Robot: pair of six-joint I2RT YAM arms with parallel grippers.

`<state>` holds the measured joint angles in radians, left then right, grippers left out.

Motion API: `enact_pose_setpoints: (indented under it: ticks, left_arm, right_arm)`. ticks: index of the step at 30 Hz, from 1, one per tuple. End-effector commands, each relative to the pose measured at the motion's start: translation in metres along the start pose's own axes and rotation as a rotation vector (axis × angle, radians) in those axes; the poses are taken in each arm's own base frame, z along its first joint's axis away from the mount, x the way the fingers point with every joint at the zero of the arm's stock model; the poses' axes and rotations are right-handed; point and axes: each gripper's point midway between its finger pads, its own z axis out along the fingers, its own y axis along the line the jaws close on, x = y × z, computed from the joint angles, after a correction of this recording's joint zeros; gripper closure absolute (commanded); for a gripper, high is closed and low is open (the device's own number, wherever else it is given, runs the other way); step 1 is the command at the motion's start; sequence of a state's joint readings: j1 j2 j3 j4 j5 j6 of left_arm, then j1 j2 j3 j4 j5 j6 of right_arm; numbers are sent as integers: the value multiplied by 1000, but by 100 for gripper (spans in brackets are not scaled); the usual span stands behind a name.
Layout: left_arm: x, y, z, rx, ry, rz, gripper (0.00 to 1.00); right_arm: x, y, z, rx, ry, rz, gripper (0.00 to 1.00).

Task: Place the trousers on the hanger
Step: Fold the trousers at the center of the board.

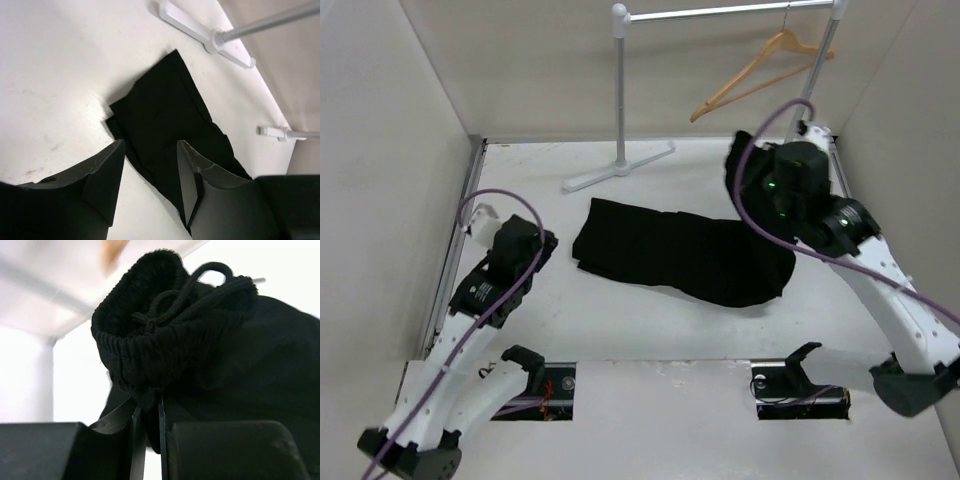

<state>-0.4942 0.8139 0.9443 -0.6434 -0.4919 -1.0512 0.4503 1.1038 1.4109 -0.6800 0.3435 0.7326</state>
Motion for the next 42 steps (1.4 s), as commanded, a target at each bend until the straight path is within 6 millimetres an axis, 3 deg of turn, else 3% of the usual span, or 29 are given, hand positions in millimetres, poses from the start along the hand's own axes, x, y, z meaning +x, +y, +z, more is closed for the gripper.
enact_pose_setpoints:
  ticks: [1, 5, 9, 11, 14, 16, 19, 22, 24, 26, 28, 29, 30, 32, 33, 36, 38, 42]
  left_arm:
    - [9, 34, 1, -28, 71, -11, 56]
    - [-1, 54, 12, -47, 65, -72, 56]
    - [-13, 69, 18, -73, 50, -156, 56]
    - [-19, 77, 17, -95, 32, -184, 55]
    - [-29, 79, 13, -110, -6, -185, 54]
    - [-34, 79, 13, -114, -34, -186, 54]
    - [-38, 77, 20, -126, -39, -179, 54]
    - [-31, 61, 35, -96, -7, -154, 54]
    - [-20, 46, 47, -71, 22, -117, 54]
    - [0, 24, 62, -47, 75, -51, 53]
    - [29, -3, 76, -9, 137, 28, 53]
    - [44, -16, 81, 13, 166, 63, 53]
    - [58, -27, 86, 31, 191, 97, 52]
    - [85, -42, 97, 57, 241, 150, 52]
    - [98, -45, 101, 61, 263, 170, 52]
    - [127, -52, 108, 77, 308, 212, 52]
    - [140, -44, 113, 55, 324, 240, 52]
    - [143, -10, 127, -24, 330, 251, 52]
  right_arm:
    - [12, 57, 10, -23, -12, 8, 83]
    - [76, 139, 33, -91, 94, -53, 81]
    - [167, 204, 58, -135, 221, -123, 77]
    - [220, 218, 68, -131, 295, -154, 66]
    - [295, 225, 62, -150, 463, -174, 50]
    - [312, 226, 52, -172, 521, -192, 39]
    - [286, 214, 40, -181, 489, -214, 27]
    - [230, 183, 40, -188, 415, -179, 26]
    - [208, 158, 37, -189, 396, -157, 28]
    - [197, 118, 37, -164, 401, -138, 40]
    - [194, 70, 42, -118, 412, -128, 71]
    - [192, 46, 44, -86, 418, -119, 82]
    - [187, 21, 46, -52, 414, -102, 86]
    - [175, -23, 54, 15, 382, -88, 83]
    - [168, -42, 59, 40, 360, -85, 78]
    - [159, -87, 76, 99, 347, -69, 49]
    - [161, -101, 90, 90, 377, -51, 45]
    - [163, -109, 119, 51, 401, 0, 48]
